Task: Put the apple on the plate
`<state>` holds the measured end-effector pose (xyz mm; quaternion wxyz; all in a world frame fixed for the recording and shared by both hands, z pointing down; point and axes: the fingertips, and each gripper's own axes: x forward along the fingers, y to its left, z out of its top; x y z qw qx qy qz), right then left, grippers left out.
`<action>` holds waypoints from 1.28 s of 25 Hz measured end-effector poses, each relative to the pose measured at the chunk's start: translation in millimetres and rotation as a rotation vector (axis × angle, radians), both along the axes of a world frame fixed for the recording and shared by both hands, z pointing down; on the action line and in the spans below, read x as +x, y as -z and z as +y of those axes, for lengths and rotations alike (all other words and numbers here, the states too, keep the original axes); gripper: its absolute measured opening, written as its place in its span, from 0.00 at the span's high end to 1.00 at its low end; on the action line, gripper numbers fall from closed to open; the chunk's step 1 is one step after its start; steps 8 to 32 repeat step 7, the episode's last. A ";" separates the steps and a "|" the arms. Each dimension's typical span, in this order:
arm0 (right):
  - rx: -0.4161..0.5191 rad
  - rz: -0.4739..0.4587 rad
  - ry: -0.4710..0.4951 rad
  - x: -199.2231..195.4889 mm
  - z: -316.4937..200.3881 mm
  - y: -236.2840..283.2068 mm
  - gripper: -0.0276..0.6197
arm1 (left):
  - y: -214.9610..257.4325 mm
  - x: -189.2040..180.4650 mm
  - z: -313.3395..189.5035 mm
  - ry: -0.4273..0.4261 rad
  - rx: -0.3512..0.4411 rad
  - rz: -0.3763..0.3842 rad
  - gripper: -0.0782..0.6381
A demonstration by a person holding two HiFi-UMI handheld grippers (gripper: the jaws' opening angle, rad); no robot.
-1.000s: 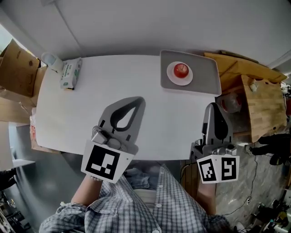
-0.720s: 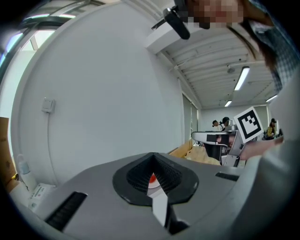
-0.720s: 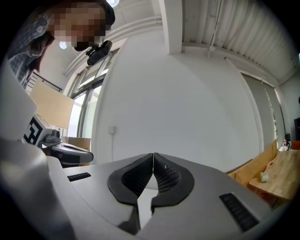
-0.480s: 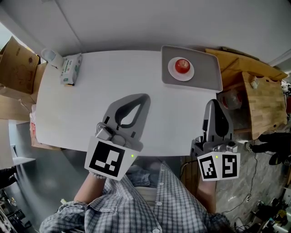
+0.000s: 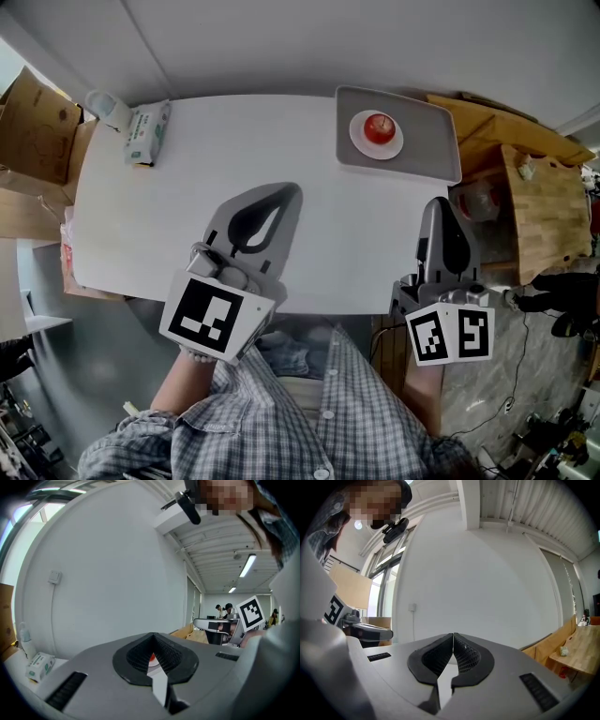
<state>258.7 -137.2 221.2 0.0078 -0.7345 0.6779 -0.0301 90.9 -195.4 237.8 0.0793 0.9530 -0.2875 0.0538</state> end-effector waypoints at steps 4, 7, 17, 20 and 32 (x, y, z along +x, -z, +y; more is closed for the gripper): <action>-0.023 0.015 0.007 -1.5 -0.1 -6.4 0.92 | 0.1 -5.7 -4.6 0.015 -0.007 0.018 0.88; -0.033 0.014 0.014 -2.9 -2.1 -10.4 0.92 | 0.5 -9.4 -8.4 0.022 -0.015 0.032 0.88; -0.033 0.014 0.014 -2.9 -2.1 -10.4 0.92 | 0.5 -9.4 -8.4 0.022 -0.015 0.032 0.88; -0.033 0.014 0.014 -2.9 -2.1 -10.4 0.92 | 0.5 -9.4 -8.4 0.022 -0.015 0.032 0.88; -0.033 0.014 0.014 -2.9 -2.1 -10.4 0.92 | 0.5 -9.4 -8.4 0.022 -0.015 0.032 0.88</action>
